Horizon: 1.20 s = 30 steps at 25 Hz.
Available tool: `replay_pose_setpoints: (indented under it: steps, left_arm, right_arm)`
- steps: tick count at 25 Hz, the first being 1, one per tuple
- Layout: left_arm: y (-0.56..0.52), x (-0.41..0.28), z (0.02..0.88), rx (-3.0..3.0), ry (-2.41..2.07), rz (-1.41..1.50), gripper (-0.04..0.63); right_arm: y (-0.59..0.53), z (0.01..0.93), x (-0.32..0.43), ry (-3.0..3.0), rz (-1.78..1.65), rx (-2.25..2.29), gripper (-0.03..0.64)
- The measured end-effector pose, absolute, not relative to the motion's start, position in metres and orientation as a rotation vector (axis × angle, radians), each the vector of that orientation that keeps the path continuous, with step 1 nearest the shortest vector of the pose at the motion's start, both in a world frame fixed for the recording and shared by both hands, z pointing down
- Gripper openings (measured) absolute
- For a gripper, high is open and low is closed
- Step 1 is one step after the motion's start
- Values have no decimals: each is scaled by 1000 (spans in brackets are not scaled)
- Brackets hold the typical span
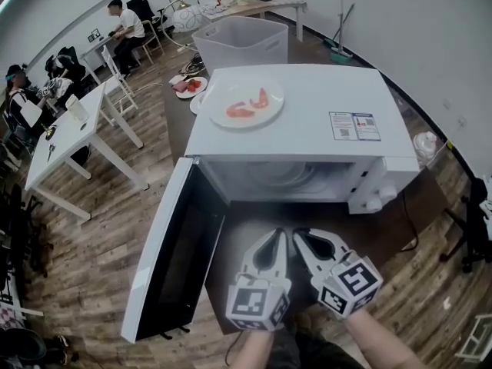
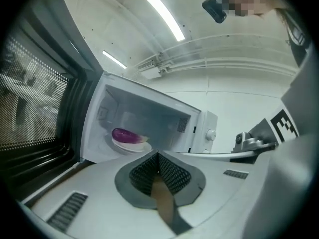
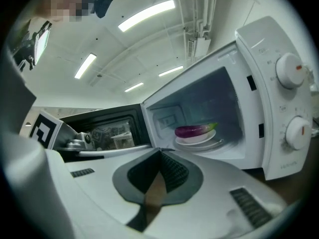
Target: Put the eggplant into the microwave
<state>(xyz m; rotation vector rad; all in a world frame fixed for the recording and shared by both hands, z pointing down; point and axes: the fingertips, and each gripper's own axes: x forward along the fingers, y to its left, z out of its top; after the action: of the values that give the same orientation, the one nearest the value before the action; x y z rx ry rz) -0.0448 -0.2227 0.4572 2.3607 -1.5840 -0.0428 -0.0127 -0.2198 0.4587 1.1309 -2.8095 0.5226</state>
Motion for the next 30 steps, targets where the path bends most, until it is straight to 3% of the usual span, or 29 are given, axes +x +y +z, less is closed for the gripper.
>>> replay_pose_setpoints:
  steps: [30]
  left_arm:
    - [-134, -61, 383, 2386, -1571, -77, 2]
  right_arm:
    - [-136, 371, -15, -2875, 365, 1007, 0]
